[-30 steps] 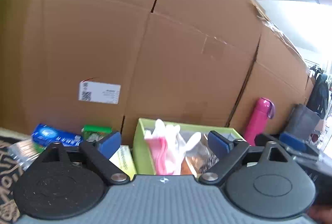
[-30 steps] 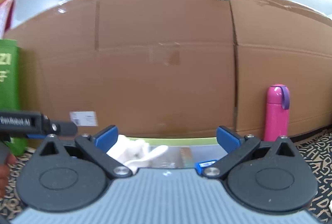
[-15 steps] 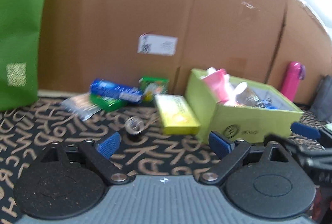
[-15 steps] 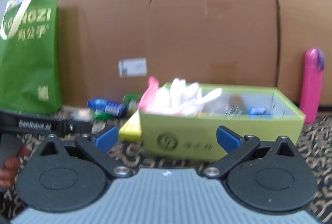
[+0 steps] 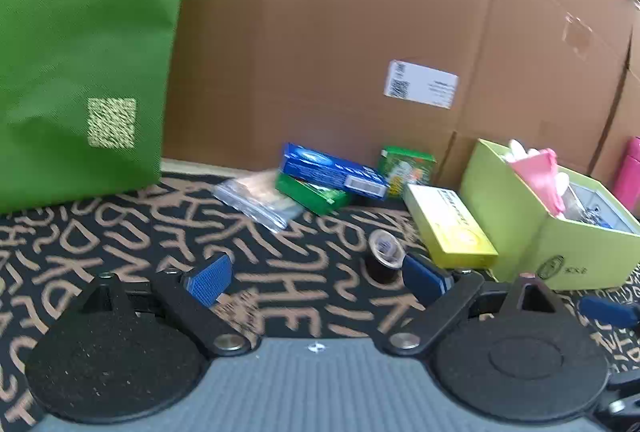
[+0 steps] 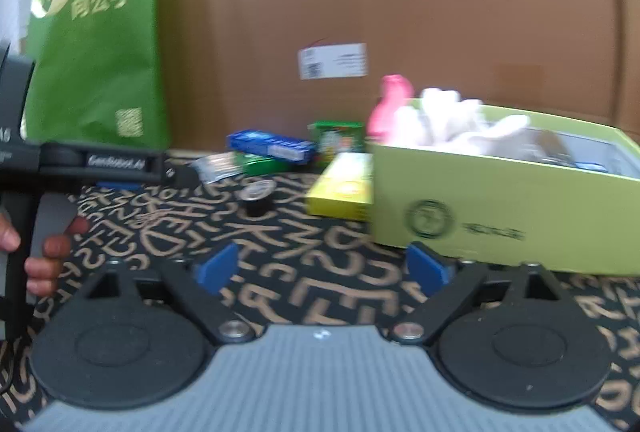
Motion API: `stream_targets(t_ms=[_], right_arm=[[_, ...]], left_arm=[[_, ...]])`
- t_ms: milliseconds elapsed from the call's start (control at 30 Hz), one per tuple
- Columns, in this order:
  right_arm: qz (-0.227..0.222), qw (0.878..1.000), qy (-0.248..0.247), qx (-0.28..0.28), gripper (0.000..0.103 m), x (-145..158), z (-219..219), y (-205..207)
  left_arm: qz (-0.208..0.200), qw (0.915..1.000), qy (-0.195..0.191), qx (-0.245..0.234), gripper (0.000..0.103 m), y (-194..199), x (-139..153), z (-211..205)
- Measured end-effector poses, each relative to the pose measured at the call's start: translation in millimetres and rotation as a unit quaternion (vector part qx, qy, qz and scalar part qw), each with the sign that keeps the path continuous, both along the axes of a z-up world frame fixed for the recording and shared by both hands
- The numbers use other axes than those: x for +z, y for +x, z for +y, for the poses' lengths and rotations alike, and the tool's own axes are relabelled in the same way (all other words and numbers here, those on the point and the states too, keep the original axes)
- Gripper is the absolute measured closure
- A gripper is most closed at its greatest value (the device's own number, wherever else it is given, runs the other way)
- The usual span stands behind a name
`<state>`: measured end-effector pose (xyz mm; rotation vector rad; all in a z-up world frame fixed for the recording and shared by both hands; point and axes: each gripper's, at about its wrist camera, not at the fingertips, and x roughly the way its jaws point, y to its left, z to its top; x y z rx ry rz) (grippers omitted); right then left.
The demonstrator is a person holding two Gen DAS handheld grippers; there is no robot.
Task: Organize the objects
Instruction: 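Move both grippers back toward the remaining boxes and tape roll, then grasp the blue medicine box with the left gripper while the right grasps the tape roll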
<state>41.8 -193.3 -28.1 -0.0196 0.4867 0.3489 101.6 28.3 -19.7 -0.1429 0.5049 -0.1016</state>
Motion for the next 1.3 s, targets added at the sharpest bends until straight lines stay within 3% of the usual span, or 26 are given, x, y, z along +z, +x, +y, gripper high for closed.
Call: stream_targets(t_ms=[233,433,500,533,567,700,867,933,967,1000,1067,1200,1300], right_arm=[[0.020,0.998,-0.025,0.059,0.034,-2,53,63],[0.041,0.996,-0.056,0.057,0.042,-16,82,113],[0.056,0.995,-0.062,0.054,0.048,-22,86,125],[0.062,0.995,-0.059,0.054,0.057,-24,87,128],[0.063,0.995,-0.056,0.053,0.072,-24,85,129],[0.062,0.994,-0.070,0.056,0.073,-22,76,114],[0.075,0.994,-0.051,0.065,0.073,-21,53,77],[0.080,0.994,-0.040,0.061,0.072,-22,45,64],[0.082,0.994,-0.032,0.059,0.072,-21,41,59],[0.082,0.995,-0.024,0.055,0.072,-20,37,56],[0.079,0.996,-0.012,0.048,0.072,-17,29,50],[0.082,0.996,0.001,0.040,0.072,-17,19,43],[0.090,0.995,0.014,0.035,0.072,-22,11,39]], left_arm=[[-0.015,0.9999,0.003,-0.002,0.008,16,11,14],[-0.018,0.9995,0.005,-0.026,0.008,48,15,17],[-0.017,0.9993,0.008,-0.032,0.007,62,15,13],[-0.017,0.9992,0.010,-0.035,0.008,69,14,12],[-0.016,0.9992,0.012,-0.036,0.008,77,13,10],[-0.006,0.9992,0.016,-0.035,0.007,108,9,4],[0.016,0.9996,0.009,-0.019,0.009,150,-2,2],[0.028,0.9994,0.008,-0.016,0.025,162,-7,1],[0.028,0.9992,-0.004,-0.028,0.047,162,-7,2],[0.027,0.9987,-0.018,-0.039,0.060,158,-6,2],[0.024,0.9974,-0.019,-0.065,0.073,143,0,-3],[0.015,0.9929,0.035,-0.112,0.074,95,-3,-29],[0.047,0.9865,0.017,-0.156,0.074,71,-11,-38]])
